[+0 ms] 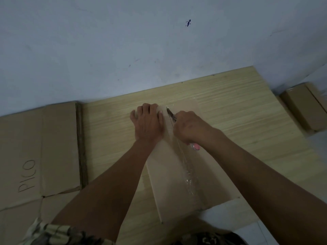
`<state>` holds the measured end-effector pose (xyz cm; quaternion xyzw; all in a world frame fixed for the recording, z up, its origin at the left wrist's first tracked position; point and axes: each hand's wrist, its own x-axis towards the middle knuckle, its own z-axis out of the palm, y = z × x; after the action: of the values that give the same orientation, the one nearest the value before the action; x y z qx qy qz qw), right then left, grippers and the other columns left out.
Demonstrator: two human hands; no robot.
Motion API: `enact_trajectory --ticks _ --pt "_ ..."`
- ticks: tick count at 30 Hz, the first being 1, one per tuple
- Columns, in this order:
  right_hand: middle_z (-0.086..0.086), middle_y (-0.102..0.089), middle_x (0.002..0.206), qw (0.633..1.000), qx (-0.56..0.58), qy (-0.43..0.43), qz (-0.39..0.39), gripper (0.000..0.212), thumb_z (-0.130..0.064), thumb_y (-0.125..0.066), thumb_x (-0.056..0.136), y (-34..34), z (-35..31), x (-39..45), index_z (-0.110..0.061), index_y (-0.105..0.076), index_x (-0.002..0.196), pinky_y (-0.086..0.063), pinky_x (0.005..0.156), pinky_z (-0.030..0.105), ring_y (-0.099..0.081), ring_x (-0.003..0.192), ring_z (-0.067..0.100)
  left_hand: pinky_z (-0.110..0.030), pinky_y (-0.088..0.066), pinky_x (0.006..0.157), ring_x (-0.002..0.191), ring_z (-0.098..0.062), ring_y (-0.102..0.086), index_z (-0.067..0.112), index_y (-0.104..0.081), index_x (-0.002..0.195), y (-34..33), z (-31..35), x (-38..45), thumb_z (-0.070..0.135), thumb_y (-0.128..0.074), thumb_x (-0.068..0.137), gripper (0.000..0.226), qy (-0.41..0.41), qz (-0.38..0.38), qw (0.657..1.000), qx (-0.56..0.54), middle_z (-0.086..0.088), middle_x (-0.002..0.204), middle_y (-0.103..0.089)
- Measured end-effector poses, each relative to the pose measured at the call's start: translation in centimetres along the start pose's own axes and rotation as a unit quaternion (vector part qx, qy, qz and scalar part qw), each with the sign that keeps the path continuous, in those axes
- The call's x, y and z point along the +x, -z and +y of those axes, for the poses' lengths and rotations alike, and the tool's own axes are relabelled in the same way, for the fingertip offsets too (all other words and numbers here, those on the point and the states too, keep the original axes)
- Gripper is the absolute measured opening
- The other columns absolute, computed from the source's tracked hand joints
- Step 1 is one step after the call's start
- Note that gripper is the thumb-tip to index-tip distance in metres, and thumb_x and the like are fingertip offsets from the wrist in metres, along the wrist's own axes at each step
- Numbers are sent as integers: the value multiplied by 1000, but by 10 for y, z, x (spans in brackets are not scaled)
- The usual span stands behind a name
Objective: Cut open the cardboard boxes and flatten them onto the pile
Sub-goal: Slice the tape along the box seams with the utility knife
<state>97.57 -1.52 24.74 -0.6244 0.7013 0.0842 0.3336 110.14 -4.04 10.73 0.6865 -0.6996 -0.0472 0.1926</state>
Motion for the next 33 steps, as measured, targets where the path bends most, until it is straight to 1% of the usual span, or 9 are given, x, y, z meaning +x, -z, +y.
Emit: enact_trajectory --ticks 6,9,12,16,19,22,27,31,33 --pt "12 -49 89 1000 -11 1 -19 14 0 -50 89 1 6 -2 -9 -49 100 -51 57 34 -61 67 29 -55 -33 105 110 -31 -51 15 -62 119 0 0 -2 34 -50 97 31 -4 13 1000 0 -9 117 -58" --pt "18 -58 86 999 -14 -5 -29 13 0 -48 89 3 11 -3 -4 -51 101 -52 49 31 -68 59 33 -54 -37 107 115 -32 -53 11 -67 118 1 0 -2 31 -49 94 36 -21 40 999 -14 -9 120 -61" --pt "21 -63 82 1000 0 -1 -16 22 1 -45 86 0 13 -1 -1 -57 105 -59 52 35 -70 58 35 -50 -41 110 124 -36 -55 0 -66 123 1 -1 -8 26 -39 96 46 -62 24 998 -21 -18 131 -61" --pt "22 -64 81 1000 1 6 -6 20 6 -51 84 -5 15 -1 0 -57 102 -61 53 38 -71 58 36 -51 -26 123 150 -38 -29 -7 -41 148 3 7 -42 32 -23 103 63 -71 -53 995 -44 -24 158 -35" --pt "26 -69 77 1000 2 7 -16 19 7 -51 85 -7 17 -4 2 -60 101 -62 53 44 -71 53 37 -49 -21 124 152 -34 -25 -5 -37 152 5 9 -51 35 -18 103 66 -64 -60 996 -34 -21 161 -31" --pt "27 -70 74 999 -11 -4 -37 16 8 -53 82 -9 22 -10 4 -61 95 -62 53 39 -71 52 36 -44 -17 124 153 -31 -23 -2 -36 153 6 10 -48 37 -15 102 68 -47 -67 996 -22 -19 163 -29" --pt "26 -69 82 1000 4 5 -26 27 7 -51 81 -16 27 -11 1 -62 106 -62 56 49 -71 56 38 -46 -22 123 151 -33 -29 -3 -40 151 4 10 -49 35 -18 101 66 -53 -58 997 -18 -20 160 -34" --pt "26 -71 78 999 -13 -4 -48 18 7 -51 82 -10 28 -24 3 -59 98 -59 52 35 -66 47 33 -45 -22 123 151 -31 -28 -2 -40 151 5 10 -49 37 -18 101 68 -52 -62 997 -17 -19 161 -34" --pt "26 -71 75 998 -28 -6 -52 16 6 -49 83 -10 31 -27 5 -61 94 -61 54 36 -66 46 34 -44 -19 123 152 -31 -26 -2 -37 153 7 10 -48 38 -14 99 71 -50 -68 996 -14 -18 162 -32"
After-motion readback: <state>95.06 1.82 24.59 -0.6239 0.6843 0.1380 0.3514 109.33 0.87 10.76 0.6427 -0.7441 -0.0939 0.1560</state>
